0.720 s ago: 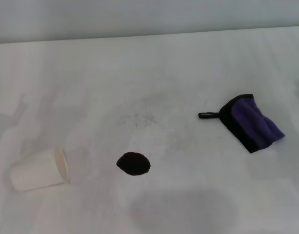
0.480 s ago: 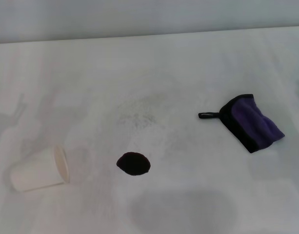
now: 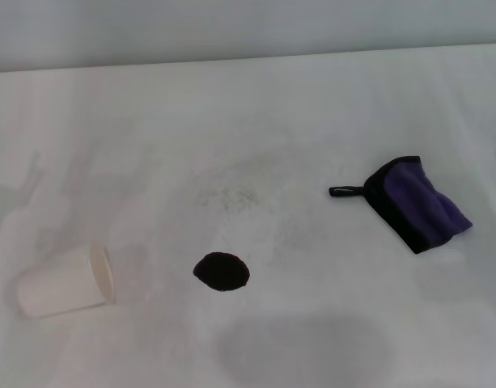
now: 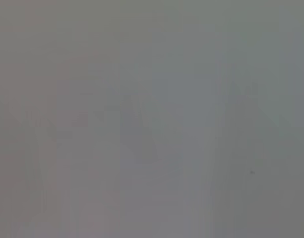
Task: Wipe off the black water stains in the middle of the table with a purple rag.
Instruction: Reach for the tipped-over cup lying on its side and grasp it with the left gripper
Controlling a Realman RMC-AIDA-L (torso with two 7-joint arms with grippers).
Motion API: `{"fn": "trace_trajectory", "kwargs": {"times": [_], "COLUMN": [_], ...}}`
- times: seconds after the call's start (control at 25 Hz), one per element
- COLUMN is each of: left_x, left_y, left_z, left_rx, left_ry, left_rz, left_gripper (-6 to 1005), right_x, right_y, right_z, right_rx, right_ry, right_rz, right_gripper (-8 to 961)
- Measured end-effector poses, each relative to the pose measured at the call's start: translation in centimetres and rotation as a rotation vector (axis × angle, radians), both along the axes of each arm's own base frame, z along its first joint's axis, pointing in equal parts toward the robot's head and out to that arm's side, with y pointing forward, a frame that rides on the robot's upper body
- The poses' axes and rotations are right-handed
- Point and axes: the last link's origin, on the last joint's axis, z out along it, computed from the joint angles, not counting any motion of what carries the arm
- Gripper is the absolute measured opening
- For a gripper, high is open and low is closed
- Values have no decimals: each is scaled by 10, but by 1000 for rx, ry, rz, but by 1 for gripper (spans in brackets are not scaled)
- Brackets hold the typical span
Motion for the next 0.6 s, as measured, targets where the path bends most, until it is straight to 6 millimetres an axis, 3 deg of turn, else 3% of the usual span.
{"fn": "trace_trajectory", "kwargs": {"times": [0.6], "left_x": [1], "left_y": [-5], "left_z": [0], "left_rx": [7], "left_ry": [-1], "left_rz": [-16], "left_gripper": [877], "right_x": [-2], "right_y": [-4], "right_z": [1], "right_rx": [6], "right_ry": [-3], "right_rz": [19], "right_gripper": [876]}}
